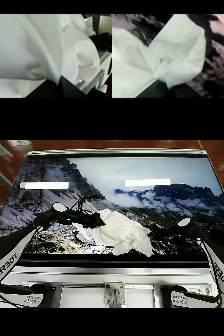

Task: Fold the shirts.

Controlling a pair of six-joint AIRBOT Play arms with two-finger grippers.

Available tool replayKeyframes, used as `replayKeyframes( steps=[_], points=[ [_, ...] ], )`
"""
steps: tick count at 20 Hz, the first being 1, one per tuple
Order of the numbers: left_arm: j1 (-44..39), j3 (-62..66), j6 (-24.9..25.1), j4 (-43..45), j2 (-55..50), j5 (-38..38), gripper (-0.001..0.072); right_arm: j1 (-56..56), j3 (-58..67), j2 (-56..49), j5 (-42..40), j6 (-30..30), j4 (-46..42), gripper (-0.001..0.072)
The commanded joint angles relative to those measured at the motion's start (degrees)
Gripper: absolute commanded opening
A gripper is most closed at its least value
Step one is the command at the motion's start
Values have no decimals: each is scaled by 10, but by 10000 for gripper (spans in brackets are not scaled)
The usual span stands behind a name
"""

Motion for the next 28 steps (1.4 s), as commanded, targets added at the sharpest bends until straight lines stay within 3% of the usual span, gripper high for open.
replayKeyframes(
  steps=[1, 3, 6, 9, 12, 15, 17, 19, 21, 23, 25, 28],
  points=[
    [36, 31, 6, 6, 1, -34, 47, 7, 30, 15, -19, -47, 10, 69],
    [76, 79, -2, 42, 19, -58, 45, -6, 69, 62, 11, -74, -7, 69],
    [110, 186, -55, 150, 99, -59, 45, -20, 160, 176, 58, -138, -17, 69],
    [122, 323, -54, 160, 200, -53, 47, -20, 275, 306, 36, -138, 20, 69],
    [116, 453, -54, 160, 283, 5, 47, -20, 363, 406, -49, -138, 69, 69],
    [117, 514, -53, 161, 339, 85, 47, -20, 405, 459, -46, -114, 69, 69],
    [117, 521, -41, 198, 364, 133, 47, -20, 405, 468, 27, -55, 49, 69],
    [117, 521, -42, 271, 373, 146, 48, -20, 405, 461, 162, 2, -5, 69],
    [117, 520, -42, 326, 362, 116, 47, -20, 405, 435, 329, 50, -35, 69],
    [116, 520, -42, 338, 330, 76, 48, -20, 405, 395, 468, 57, -35, 69],
    [116, 516, -67, 336, 277, 57, 48, -18, 401, 357, 508, 59, -35, 69],
    [112, 516, -96, 285, 166, 14, 48, 29, 368, 293, 478, 59, -37, 69]
  ],
)
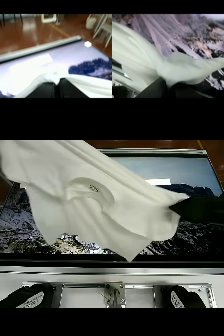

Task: Fold the shirts.

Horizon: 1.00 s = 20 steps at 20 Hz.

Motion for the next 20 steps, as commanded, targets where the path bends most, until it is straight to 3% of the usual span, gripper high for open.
replayKeyframes(
  steps=[1, 6, 9, 13, 17, 20],
  points=[
    [-9, 1, -25, -42, -116, 60, 47, 56, -34, -77, 38, 12, -12, 69],
    [-57, 1, -47, -51, -276, -26, 48, 163, -58, -231, -98, -20, -137, 69],
    [-70, 1, -75, -51, -354, -91, 48, 162, -58, -297, -175, -16, -144, 70],
    [-73, 1, -85, -48, -427, -97, 47, 162, -58, -337, -267, -15, -216, 70],
    [-74, 1, -81, 47, -440, -119, 47, 146, -29, -337, -379, 36, -384, 70],
    [-76, 1, -60, 77, -440, -190, 48, 118, 14, -337, -482, 71, -395, 69]
  ],
)
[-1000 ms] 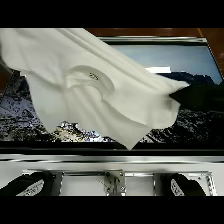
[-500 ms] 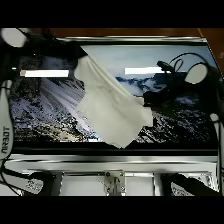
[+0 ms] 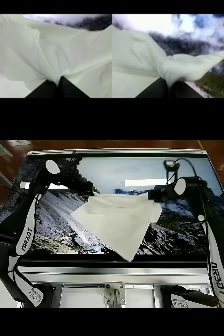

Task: Fold the shirts.

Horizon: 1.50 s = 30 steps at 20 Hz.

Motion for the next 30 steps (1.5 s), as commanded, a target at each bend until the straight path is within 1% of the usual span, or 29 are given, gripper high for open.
replayKeyframes(
  steps=[1, 2, 3, 4, 8, 9, 10, 11, 12, 14, 15, 16, 17, 18, 19, 20, 21, 24, 26, 30],
  points=[
    [-8, 0, 17, 51, -10, -86, 47, -26, 35, -4, -148, 52, -58, 69],
    [-15, 0, 17, 52, -12, -101, 48, -34, 35, -5, -178, 77, -55, 69],
    [-25, -1, 17, 52, -14, -105, 48, -40, 35, -11, -184, 103, -49, 69],
    [-36, -4, 17, 52, -16, -100, 48, -43, 35, -21, -175, 113, -38, 69],
    [-81, -3, 17, 51, -30, -67, 48, -41, 35, -79, -67, 112, -3, 70],
    [-88, -3, 14, 51, -31, -66, 48, -42, 35, -93, -45, 112, 13, 102],
    [-94, -3, 1, 51, -30, -66, 48, -44, 35, -100, -38, 112, 30, 416],
    [-97, 0, -1, 51, -30, -67, 48, -52, 36, -101, -42, 112, 48, 689],
    [-98, 2, -1, 51, -29, -68, 48, -65, 42, -96, -37, 111, 59, 689],
    [-91, 4, -1, 52, -25, -68, 48, -108, 57, -80, 2, 72, 56, 689],
    [-85, 4, -1, 51, -23, -69, 48, -140, 58, -70, 49, 56, 50, 690],
    [-81, 4, -3, 51, -21, -69, 48, -175, 58, -66, 116, 38, 54, 689],
    [-78, 4, -3, 51, -20, -69, 48, -210, 54, -68, 191, -8, 71, 686],
    [-75, 4, -3, 51, -19, -68, 48, -239, 36, -70, 245, -51, 105, 629],
    [-75, 4, -3, 51, -19, -68, 48, -264, 2, -71, 278, -79, 151, 616],
    [-75, 4, -3, 51, -19, -68, 48, -280, -37, -71, 282, -87, 193, 616],
    [-75, 4, -3, 51, -19, -67, 48, -288, -82, -71, 265, -89, 233, 617],
    [-75, 4, -3, 51, -19, -67, 48, -270, -185, -76, 183, -103, 309, 616],
    [-75, 4, -3, 51, -18, -66, 48, -244, -207, -91, 154, -113, 322, 616],
    [-75, 4, -3, 51, -17, -66, 48, -216, -207, -127, 102, -107, 332, 617]
  ],
)
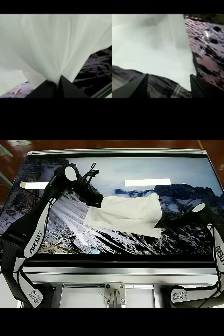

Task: Fold the shirts.

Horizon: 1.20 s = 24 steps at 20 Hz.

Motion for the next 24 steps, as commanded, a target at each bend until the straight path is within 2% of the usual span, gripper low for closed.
replayKeyframes(
  steps=[1, 5, 8, 10, 13, 19, 21, 22, 23, 24],
  points=[
    [1, 1, 0, 0, 1, 0, 48, 15, -16, -28, -43, 1, 28, 617],
    [1, 1, 0, 1, 2, 0, 48, 10, -13, -35, -36, -2, 26, 617],
    [1, 1, 3, 1, 2, 0, 48, -7, 25, -35, 30, -57, 2, 617],
    [1, 1, 5, 1, 2, 0, 48, -35, 54, -35, 57, -28, -26, 617],
    [1, 1, 5, 1, 2, 1, 48, -62, 57, -36, 83, -26, -12, 617],
    [1, 1, 4, 1, 2, 5, 48, -28, 56, -58, 64, -15, -11, 617],
    [1, 1, 7, 1, 2, 5, 48, -13, 56, -69, 30, 12, -11, 617],
    [1, 1, 19, 1, 2, 5, 48, -3, 56, -69, 4, 27, -7, 584],
    [1, 1, 27, 1, 3, 5, 48, 5, 57, -68, -15, 28, 7, 422],
    [4, 1, 31, 1, 4, 5, 48, 10, 57, -68, -27, 28, 23, 299]
  ],
)
